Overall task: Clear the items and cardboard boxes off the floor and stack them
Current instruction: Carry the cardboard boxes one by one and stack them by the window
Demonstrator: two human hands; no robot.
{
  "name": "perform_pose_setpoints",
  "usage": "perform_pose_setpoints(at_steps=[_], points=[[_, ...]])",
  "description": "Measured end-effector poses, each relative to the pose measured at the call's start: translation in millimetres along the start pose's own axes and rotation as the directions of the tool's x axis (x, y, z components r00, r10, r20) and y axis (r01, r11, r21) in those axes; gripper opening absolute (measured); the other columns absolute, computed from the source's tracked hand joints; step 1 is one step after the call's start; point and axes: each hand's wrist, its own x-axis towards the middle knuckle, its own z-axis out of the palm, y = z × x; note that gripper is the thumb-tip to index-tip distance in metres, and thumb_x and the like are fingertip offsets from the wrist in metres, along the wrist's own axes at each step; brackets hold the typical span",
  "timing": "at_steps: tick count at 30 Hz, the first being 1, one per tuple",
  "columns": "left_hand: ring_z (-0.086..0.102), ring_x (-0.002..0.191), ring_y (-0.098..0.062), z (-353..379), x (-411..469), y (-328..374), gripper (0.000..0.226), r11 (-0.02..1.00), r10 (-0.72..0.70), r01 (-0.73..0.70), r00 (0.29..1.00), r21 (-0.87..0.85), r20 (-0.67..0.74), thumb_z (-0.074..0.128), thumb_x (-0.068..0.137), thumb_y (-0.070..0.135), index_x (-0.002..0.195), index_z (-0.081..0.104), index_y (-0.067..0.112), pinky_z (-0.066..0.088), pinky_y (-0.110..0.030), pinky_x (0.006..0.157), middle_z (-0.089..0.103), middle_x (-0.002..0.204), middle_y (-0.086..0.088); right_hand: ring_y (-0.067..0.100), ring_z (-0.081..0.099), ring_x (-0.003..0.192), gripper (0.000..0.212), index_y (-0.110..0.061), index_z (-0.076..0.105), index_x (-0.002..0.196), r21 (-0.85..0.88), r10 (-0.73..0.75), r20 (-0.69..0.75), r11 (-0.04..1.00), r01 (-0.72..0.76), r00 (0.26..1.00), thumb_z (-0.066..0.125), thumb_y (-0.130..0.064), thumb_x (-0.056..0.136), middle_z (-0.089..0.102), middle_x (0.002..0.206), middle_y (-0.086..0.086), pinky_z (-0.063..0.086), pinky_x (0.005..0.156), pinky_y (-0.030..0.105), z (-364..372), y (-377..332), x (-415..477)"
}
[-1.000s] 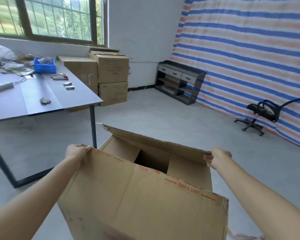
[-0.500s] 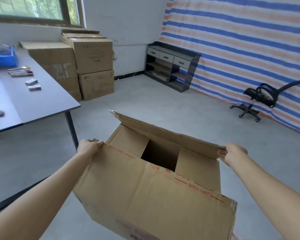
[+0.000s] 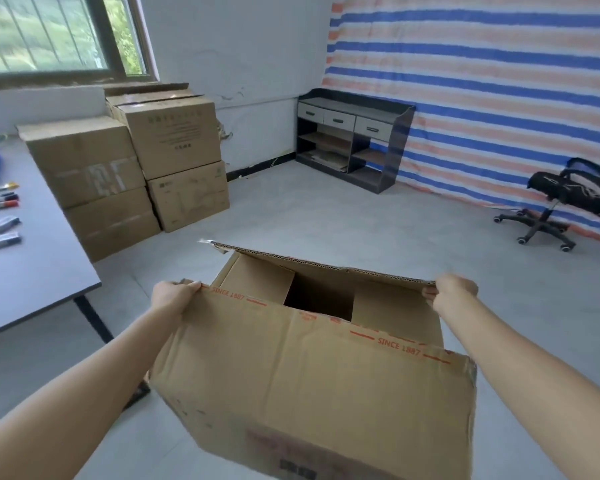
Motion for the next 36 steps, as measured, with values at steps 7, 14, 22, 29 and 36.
perform_pose_setpoints(at_steps=[7, 14, 22, 29, 36], points=[[0.054, 0.085, -0.026, 57.6, 92.7, 28.3, 0.032, 0.996, -0.065, 0.061, 0.996, -0.058, -0.064, 0.071, 0.083, 0.016, 0.104, 0.063, -0.006, 0.044, -0.033, 0.081, 0.058, 0.094, -0.013, 0.022, 0.041, 0.03, 0.023, -0.011, 0.052, 0.089, -0.054, 0.008, 0.03, 0.999, -0.007, 1.0, 0.036, 0.005, 0.089, 0.048, 0.075, 0.011, 0.037, 0.037, 0.022, 103.4, -31.4, 73.5], [0.051, 0.081, -0.025, 106.2, 234.9, 82.3, 0.027, 0.982, -0.102, 0.104, 0.995, -0.159, 0.018, 0.072, 0.081, 0.009, 0.061, 0.054, 0.005, 0.041, -0.03, 0.075, 0.054, 0.072, -0.009, 0.013, 0.035, 0.013, 0.031, -0.006, 0.056, 0.109, -0.115, 0.044, -0.007, 0.992, -0.044, 0.999, 0.038, 0.004, 0.086, 0.045, 0.026, 0.007, 0.035, 0.022, 0.02, 239.0, -70.8, 151.4], [0.053, 0.081, -0.024, 172.8, 373.8, 147.5, 0.02, 0.986, -0.111, 0.122, 0.989, -0.114, 0.094, 0.071, 0.082, 0.012, 0.069, 0.059, 0.003, 0.042, -0.03, 0.075, 0.054, 0.069, -0.007, 0.012, 0.036, 0.014, 0.034, -0.007, 0.054, 0.116, -0.137, 0.018, -0.089, 0.99, -0.03, 0.996, 0.037, 0.005, 0.089, 0.063, 0.055, 0.013, 0.045, 0.052, 0.031, 366.8, -110.2, 213.6], [0.058, 0.082, -0.026, 241.6, 454.6, 164.9, 0.017, 0.991, -0.134, 0.135, 0.984, -0.003, 0.117, 0.072, 0.081, 0.014, 0.082, 0.063, 0.001, 0.046, -0.032, 0.079, 0.061, 0.08, -0.013, 0.011, 0.026, 0.015, 0.021, -0.011, 0.049, 0.087, -0.099, 0.12, -0.113, 0.986, -0.131, 0.986, 0.038, 0.006, 0.084, 0.042, 0.028, 0.008, 0.047, 0.092, 0.036, 444.1, -121.0, 312.7], [0.054, 0.082, -0.025, 315.2, 570.4, 251.1, 0.033, 0.996, -0.073, 0.073, 0.997, 0.059, 0.007, 0.073, 0.081, 0.02, 0.057, 0.052, 0.012, 0.044, -0.031, 0.079, 0.044, 0.063, 0.007, 0.013, 0.032, 0.016, 0.026, -0.01, 0.052, 0.098, -0.117, 0.14, 0.032, 0.984, -0.135, 0.99, 0.037, 0.005, 0.084, 0.037, 0.02, 0.003, 0.055, 0.066, 0.031, 570.5, -154.1, 426.9]])
